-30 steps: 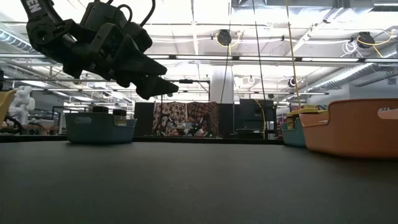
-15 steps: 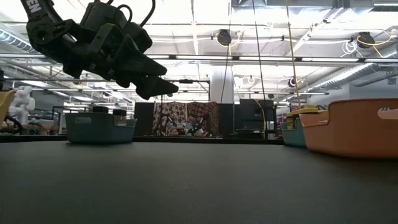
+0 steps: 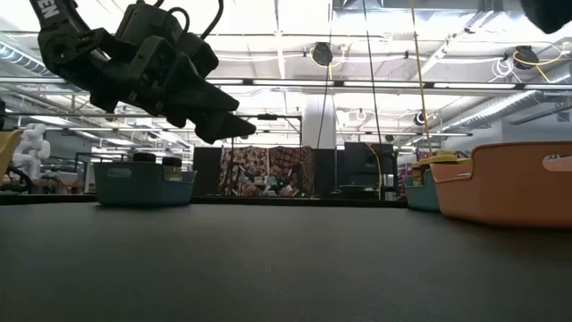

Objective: Sort spices by type
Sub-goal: Put the brown spice bottle into the orange bin

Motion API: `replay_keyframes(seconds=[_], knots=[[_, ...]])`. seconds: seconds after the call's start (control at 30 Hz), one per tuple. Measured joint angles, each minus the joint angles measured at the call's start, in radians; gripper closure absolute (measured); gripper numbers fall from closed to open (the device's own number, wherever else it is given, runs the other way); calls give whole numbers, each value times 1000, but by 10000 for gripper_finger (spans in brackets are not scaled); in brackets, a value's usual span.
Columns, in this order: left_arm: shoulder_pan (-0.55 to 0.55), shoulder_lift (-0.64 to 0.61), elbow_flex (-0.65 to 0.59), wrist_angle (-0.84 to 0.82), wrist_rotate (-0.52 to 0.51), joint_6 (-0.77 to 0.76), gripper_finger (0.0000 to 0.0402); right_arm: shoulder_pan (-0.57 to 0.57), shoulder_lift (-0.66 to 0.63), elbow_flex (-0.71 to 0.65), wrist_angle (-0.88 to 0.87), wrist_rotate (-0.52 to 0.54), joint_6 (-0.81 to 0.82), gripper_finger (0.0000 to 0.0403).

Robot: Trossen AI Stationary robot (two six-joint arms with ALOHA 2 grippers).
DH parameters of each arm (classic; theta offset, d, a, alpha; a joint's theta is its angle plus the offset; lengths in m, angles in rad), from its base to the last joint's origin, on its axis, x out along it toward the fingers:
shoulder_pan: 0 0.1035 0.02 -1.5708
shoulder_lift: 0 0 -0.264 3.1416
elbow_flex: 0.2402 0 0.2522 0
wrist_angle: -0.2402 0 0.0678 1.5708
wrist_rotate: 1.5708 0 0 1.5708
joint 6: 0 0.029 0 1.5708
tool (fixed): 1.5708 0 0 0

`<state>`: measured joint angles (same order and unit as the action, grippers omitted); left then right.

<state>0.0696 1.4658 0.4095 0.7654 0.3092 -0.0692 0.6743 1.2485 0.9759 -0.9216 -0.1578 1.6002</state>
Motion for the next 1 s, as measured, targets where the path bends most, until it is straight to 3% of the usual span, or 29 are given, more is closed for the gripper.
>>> replay_keyframes(seconds=[0.2, 0.7, 1.0], knots=[[0, 0, 0, -11, 0, 4, 61, -90, -77, 1, -145, 34, -53, 237], [0, 0, 0, -16, 0, 3, 61, -348, -94, 1, -250, 87, -419, 237], [0, 0, 0, -20, 0, 4, 61, -409, -87, -1, -300, 159, -525, 236]])
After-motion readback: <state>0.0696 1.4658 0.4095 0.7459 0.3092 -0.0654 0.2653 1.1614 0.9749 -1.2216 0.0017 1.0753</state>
